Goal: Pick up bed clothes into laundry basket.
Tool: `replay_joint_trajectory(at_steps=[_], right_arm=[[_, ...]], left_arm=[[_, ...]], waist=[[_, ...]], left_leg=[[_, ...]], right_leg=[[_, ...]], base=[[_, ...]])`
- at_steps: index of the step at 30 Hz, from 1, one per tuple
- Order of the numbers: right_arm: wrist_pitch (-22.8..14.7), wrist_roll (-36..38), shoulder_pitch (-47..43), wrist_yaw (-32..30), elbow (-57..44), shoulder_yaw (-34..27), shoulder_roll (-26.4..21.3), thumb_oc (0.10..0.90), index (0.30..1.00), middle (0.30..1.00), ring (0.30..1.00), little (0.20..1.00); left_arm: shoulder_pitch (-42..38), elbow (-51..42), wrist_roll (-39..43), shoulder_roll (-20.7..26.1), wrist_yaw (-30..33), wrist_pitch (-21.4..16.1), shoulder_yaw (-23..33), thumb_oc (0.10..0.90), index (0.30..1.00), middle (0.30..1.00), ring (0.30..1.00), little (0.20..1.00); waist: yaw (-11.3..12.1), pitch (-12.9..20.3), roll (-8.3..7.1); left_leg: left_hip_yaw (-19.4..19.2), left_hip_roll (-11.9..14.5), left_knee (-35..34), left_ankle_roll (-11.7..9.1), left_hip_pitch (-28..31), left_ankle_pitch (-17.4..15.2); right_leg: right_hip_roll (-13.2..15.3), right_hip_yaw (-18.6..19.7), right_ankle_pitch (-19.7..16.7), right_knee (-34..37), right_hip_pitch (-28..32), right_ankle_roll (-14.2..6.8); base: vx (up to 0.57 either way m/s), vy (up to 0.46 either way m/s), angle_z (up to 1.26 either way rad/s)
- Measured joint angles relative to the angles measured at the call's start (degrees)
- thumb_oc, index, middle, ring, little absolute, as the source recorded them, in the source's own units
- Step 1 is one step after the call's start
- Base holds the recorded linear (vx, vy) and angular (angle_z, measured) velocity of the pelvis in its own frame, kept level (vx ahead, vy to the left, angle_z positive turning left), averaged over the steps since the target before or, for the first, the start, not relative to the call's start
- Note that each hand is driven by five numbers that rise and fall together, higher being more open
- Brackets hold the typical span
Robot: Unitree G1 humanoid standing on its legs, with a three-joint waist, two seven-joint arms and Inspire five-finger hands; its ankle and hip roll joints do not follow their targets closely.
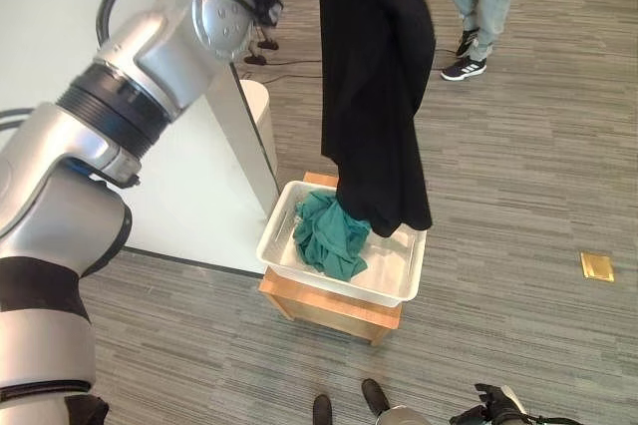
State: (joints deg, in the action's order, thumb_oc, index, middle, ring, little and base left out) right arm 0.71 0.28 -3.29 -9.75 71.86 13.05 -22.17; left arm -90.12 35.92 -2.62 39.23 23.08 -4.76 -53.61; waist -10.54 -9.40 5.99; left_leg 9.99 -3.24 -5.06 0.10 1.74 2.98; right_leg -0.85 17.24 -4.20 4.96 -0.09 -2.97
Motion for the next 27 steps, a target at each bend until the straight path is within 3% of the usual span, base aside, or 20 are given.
replay_joint_trajectory(at_steps=[11, 18, 23, 27], right_arm=[[0.17, -0.29, 1.52, -0.07, 2.13, 0.03, 0.94, 0.800, 0.900, 0.900, 0.900, 0.900], [0.54, -1.47, 1.31, -0.37, 2.13, 0.25, 1.20, 0.800, 0.900, 0.900, 0.900, 0.900], [0.59, -1.64, 0.53, -0.46, 2.05, 2.29, 1.61, 0.800, 0.900, 0.900, 0.900, 0.900], [0.61, -2.37, 0.30, -0.47, 1.99, 3.65, 1.99, 0.800, 0.900, 0.900, 0.900, 0.900]], left_arm=[[10.02, 12.56, -4.94, -3.91, -2.17, 3.47, 2.64, 0.400, 0.300, 0.300, 0.300, 0.300], [16.39, 20.79, -12.72, -8.49, -3.62, 5.33, 3.57, 0.400, 0.300, 0.300, 0.300, 0.300], [19.62, 21.47, -18.05, -9.37, -6.16, 6.16, 3.58, 0.400, 0.300, 0.300, 0.300, 0.300], [21.54, 21.70, -18.30, -11.52, -6.70, 6.39, 4.36, 0.400, 0.300, 0.300, 0.300, 0.300]], waist=[[-1.30, -0.58, -1.05], [-0.96, -1.25, -2.21], [-0.11, -1.77, -3.92], [0.11, -1.68, -4.09]], left_leg=[[-0.35, 0.05, 0.00, 0.00, -1.00, 0.01], [-0.19, 0.10, 0.00, 0.01, -1.71, 0.01], [0.05, 0.17, 0.01, 0.01, -1.97, 0.02], [0.17, 0.18, 0.01, 0.03, -1.93, 0.05]], right_leg=[[-0.03, 0.26, -0.20, 0.06, -1.12, -0.08], [-0.07, 0.09, -0.22, 0.09, -1.70, -0.07], [-0.10, -0.44, -0.22, 0.10, -1.83, -0.07], [-0.05, -1.04, -0.21, 0.11, -1.68, -0.08]], base=[[-0.02, 0.007, -0.01], [0.00, 0.000, 0.00], [-0.01, -0.014, 0.04], [0.00, -0.012, 0.04]])
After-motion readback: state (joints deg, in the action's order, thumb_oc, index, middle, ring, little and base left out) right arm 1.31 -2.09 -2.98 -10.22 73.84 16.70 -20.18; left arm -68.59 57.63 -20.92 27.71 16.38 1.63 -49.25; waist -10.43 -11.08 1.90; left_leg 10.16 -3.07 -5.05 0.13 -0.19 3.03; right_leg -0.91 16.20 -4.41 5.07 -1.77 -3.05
